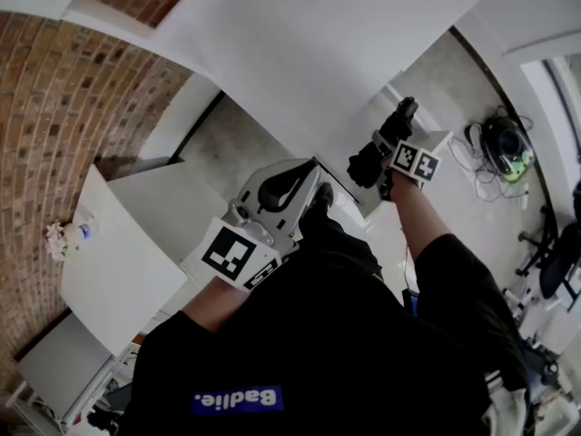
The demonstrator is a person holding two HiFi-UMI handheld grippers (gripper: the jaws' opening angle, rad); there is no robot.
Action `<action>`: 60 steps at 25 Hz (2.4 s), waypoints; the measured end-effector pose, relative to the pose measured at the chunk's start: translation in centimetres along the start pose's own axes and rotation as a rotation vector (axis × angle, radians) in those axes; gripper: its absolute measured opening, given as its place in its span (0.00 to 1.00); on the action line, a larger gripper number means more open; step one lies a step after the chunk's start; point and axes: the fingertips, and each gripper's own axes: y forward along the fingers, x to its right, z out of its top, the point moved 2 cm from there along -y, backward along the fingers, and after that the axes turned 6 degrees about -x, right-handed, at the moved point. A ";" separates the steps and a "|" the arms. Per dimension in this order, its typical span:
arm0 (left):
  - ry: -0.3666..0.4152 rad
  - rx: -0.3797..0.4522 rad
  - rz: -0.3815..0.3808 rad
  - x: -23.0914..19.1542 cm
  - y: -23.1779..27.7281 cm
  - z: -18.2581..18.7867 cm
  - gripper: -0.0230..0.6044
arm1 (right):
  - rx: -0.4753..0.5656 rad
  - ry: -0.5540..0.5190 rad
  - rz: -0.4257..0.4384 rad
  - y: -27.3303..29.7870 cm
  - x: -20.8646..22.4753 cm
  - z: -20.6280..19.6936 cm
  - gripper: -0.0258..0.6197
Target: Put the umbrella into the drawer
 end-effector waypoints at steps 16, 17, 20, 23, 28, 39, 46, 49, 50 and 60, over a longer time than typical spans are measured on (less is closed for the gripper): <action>-0.016 -0.024 0.105 -1.2 0.1 -0.6 0.04 | -0.177 -0.023 -0.111 7.5 4.3 -2.6 0.47; -0.019 -0.029 0.113 -1.3 0.0 -0.8 0.04 | -0.192 -0.027 -0.118 7.9 4.6 -2.9 0.47; -0.026 -0.044 0.136 -1.7 -0.5 -1.4 0.04 | -0.223 -0.038 -0.138 9.0 5.3 -3.5 0.47; -0.032 -0.058 0.159 -2.0 -1.2 -1.9 0.04 | -0.251 -0.058 -0.151 10.2 5.6 -4.1 0.47; -0.039 -0.072 0.175 -2.5 -1.4 -2.3 0.04 | -0.307 -0.084 -0.174 11.9 6.5 -5.3 0.47; -0.044 -0.128 0.187 -2.7 -1.7 -3.2 0.04 | -0.340 -0.061 -0.191 14.4 7.8 -6.7 0.47; -0.039 -0.158 0.176 -2.4 -1.6 -3.5 0.04 | -0.302 -0.052 -0.196 14.7 7.7 -6.6 0.47; -0.040 -0.164 0.175 -2.4 -1.6 -3.8 0.04 | -0.283 -0.034 -0.207 14.4 7.8 -6.6 0.48; -0.040 -0.161 0.178 -2.4 -1.6 -3.8 0.04 | -0.278 -0.026 -0.209 14.3 7.8 -6.5 0.48; -0.013 -0.098 0.113 -1.1 -1.6 -2.6 0.04 | -0.185 -0.024 -0.153 10.1 4.6 -4.9 0.48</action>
